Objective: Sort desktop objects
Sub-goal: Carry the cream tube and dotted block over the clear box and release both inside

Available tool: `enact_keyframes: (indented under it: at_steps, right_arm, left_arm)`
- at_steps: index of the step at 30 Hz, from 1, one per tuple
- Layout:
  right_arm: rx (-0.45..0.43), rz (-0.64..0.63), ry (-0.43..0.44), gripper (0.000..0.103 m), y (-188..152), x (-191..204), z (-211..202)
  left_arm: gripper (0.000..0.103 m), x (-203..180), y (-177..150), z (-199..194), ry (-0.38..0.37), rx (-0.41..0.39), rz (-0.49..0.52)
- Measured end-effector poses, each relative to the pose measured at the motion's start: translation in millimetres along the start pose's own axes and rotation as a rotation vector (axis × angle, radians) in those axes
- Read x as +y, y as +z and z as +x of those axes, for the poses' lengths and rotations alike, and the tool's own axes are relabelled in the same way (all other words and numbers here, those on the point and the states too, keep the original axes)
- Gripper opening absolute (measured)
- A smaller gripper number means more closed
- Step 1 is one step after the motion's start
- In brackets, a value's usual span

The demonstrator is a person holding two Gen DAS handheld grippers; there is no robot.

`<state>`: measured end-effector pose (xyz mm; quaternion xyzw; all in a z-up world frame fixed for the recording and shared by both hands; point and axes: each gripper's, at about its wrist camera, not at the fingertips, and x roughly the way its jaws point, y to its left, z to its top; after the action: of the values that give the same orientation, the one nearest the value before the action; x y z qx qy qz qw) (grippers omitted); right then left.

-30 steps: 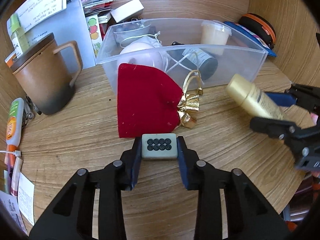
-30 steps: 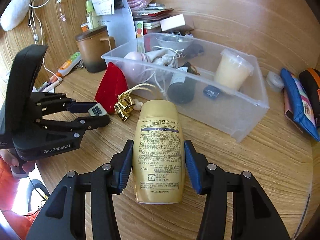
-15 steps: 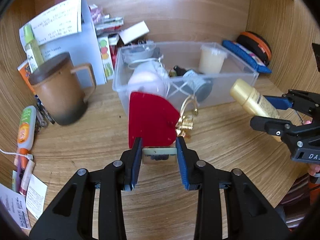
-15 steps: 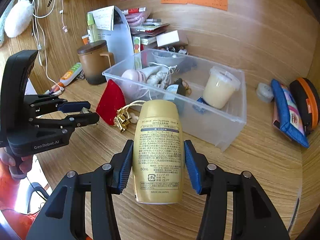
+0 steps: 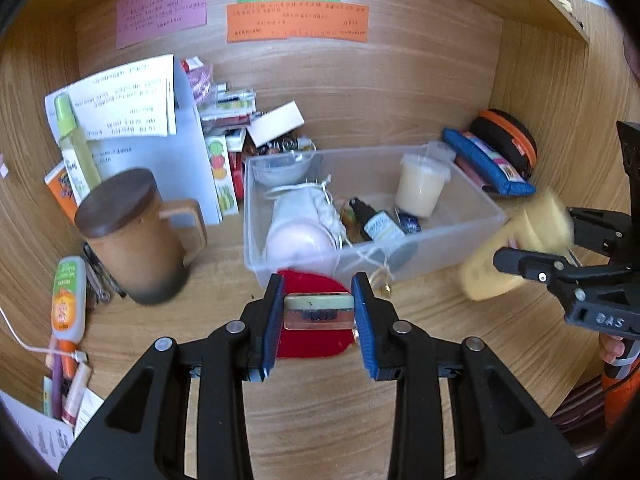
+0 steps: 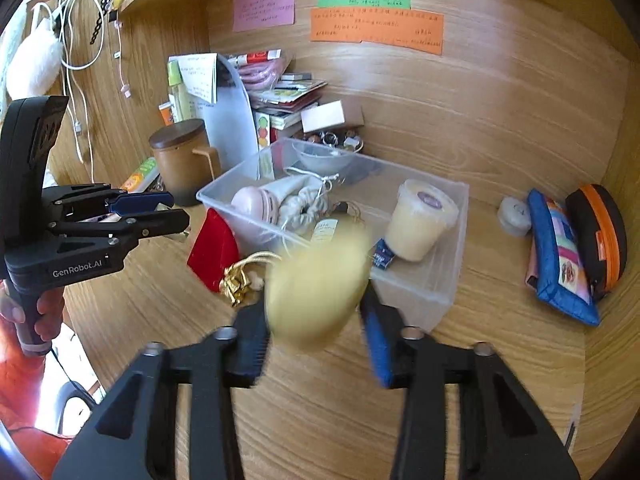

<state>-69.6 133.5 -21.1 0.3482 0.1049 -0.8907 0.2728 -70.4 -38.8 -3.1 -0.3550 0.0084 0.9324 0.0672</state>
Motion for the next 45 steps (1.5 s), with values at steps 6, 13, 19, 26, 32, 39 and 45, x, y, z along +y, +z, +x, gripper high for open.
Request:
enact_keyframes:
  at_steps: [6, 13, 19, 26, 32, 39, 45]
  right_arm:
    - [0.032, -0.006, -0.004, 0.013, 7, -8, 15]
    - [0.113, 0.010, 0.030, 0.019, -16, -18, 21]
    - [0.184, -0.069, 0.008, 0.052, -33, -4, 47]
    - [0.243, -0.111, -0.012, 0.052, -41, 3, 78]
    - [0.243, -0.066, 0.032, 0.045, -45, 0, 81]
    - [0.186, -0.060, 0.055, 0.045, -41, 9, 61]
    - [0.101, -0.053, 0.065, 0.045, -19, 9, 29]
  left_arm:
    - [0.033, 1, 15, 6, -0.012, -0.004, 0.005]
    - [0.033, -4, 12, 13, -0.045, 0.012, 0.013]
    - [0.033, -13, 6, 18, -0.081, 0.024, 0.016]
    - [0.033, -17, 0, 16, -0.084, 0.032, 0.018]
    - [0.033, -14, 1, 12, -0.084, 0.026, 0.005]
    - [0.033, -13, 3, 8, -0.086, 0.009, 0.000]
    - [0.033, -10, 10, 2, -0.090, -0.010, -0.004]
